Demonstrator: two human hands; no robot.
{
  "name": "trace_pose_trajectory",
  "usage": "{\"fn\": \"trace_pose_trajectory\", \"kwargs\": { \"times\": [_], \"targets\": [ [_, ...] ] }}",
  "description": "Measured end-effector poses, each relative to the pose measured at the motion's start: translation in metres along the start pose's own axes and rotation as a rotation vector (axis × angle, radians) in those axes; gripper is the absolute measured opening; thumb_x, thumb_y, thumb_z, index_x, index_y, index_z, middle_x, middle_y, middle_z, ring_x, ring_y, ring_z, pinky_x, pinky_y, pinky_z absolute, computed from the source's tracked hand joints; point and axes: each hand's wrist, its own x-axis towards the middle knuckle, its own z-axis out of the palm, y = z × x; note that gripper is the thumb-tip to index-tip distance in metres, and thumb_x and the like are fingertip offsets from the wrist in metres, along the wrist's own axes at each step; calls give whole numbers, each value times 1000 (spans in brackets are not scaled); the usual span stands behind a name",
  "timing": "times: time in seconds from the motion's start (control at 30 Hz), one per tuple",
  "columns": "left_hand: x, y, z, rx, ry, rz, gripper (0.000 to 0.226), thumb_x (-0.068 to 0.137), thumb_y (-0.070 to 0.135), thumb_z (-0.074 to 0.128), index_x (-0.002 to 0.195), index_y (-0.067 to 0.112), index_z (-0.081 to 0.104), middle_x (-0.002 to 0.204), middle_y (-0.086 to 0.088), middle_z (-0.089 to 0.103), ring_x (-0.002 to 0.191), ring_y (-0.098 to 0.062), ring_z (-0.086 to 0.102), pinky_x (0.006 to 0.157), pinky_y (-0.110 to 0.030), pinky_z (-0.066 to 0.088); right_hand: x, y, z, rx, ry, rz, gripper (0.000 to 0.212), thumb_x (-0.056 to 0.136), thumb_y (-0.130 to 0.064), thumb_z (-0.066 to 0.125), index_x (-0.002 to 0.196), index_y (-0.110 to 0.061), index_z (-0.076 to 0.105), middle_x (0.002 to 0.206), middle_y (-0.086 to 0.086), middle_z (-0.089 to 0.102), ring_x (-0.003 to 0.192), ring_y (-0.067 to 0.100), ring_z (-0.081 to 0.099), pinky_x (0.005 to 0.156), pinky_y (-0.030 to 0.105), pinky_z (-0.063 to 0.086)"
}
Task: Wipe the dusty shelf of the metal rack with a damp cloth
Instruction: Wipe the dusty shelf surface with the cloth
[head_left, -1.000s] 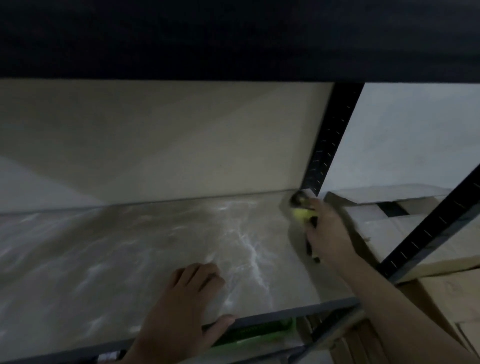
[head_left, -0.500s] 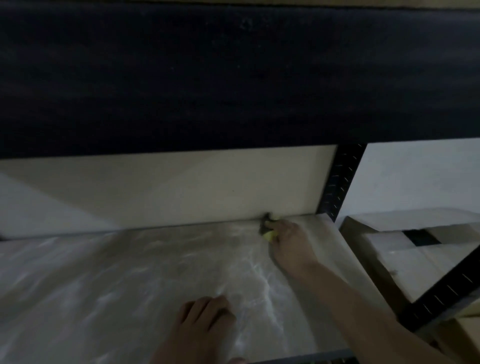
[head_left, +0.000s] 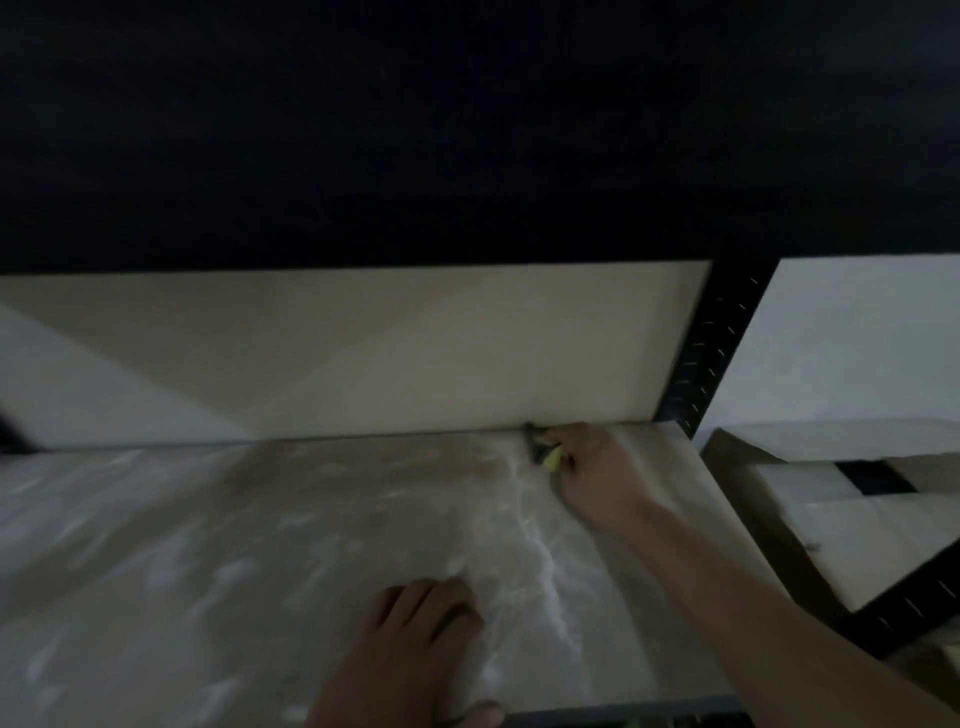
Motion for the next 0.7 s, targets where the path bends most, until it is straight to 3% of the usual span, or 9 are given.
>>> {"fn": "trace_pose_trajectory", "kwargs": {
  "times": [0.1, 0.17, 0.23, 0.3, 0.4, 0.47, 0.53, 0.6, 0.7],
  "targets": [
    [1, 5, -9, -34, -23, -13, 54, 80, 73, 62, 114, 31, 63, 126, 7, 63, 112, -16, 58, 92, -35, 38, -14, -32, 14, 89, -223, -240, 41, 74, -17, 51, 110, -22, 70, 114, 2, 69, 102, 23, 64, 93, 23, 46],
    [1, 6, -11, -40, -53, -26, 56, 76, 73, 65, 115, 33, 63, 128, 8, 60, 115, -15, 57, 93, -34, 37, -17, -38, 3, 141, -318, -272, 39, 75, -15, 51, 108, -24, 70, 114, 0, 69, 103, 19, 63, 89, 23, 47],
    [0, 5, -11, -52, -72, -35, 57, 76, 73, 66, 116, 33, 64, 129, 8, 60, 117, -15, 55, 94, -33, 37, -10, -23, -13, 187, -182, -166, 36, 77, -25, 49, 108, -25, 69, 113, -4, 68, 101, 16, 63, 88, 21, 45],
    [-1, 5, -12, -56, -82, -44, 57, 77, 74, 65, 116, 33, 65, 129, 9, 60, 117, -14, 54, 95, -32, 37, 2, 10, -30, 29, 62, -24, 37, 82, -34, 50, 115, -23, 65, 111, -7, 65, 98, 16, 62, 89, 25, 46],
    [0, 7, -13, -65, -76, -46, 56, 76, 73, 66, 116, 33, 65, 129, 10, 59, 117, -13, 52, 95, -31, 36, 9, 52, -43, -165, 13, 278, 38, 90, -22, 47, 126, -15, 54, 124, 13, 59, 110, 36, 56, 94, 41, 46],
    [1, 8, -14, -70, -63, -44, 57, 74, 71, 68, 116, 34, 64, 128, 10, 58, 116, -12, 51, 94, -30, 35, 5, 55, -34, -251, -9, 251, 38, 92, -19, 43, 128, -12, 54, 123, 16, 61, 111, 38, 55, 97, 42, 43],
    [1, 8, -15, -73, -53, -48, 57, 74, 71, 68, 117, 34, 64, 128, 11, 58, 117, -13, 50, 94, -30, 36, -7, 43, -21, -369, 9, 77, 41, 91, -24, 40, 126, -14, 58, 119, 9, 65, 106, 32, 59, 92, 35, 41],
    [0, 8, -14, -82, -51, -58, 57, 75, 71, 68, 118, 33, 64, 129, 10, 57, 117, -14, 51, 95, -31, 36, -23, 24, -16, -267, -3, -33, 37, 84, -28, 52, 117, -18, 65, 113, 1, 68, 95, 24, 63, 79, 27, 42],
    [-2, 9, -13, -83, -46, -58, 57, 76, 71, 68, 118, 32, 64, 129, 10, 57, 115, -15, 53, 95, -33, 37, -44, 5, -22, 169, -146, -96, 38, 77, -19, 57, 112, -27, 69, 117, -12, 67, 103, 7, 61, 93, 22, 47]
  ]
}}
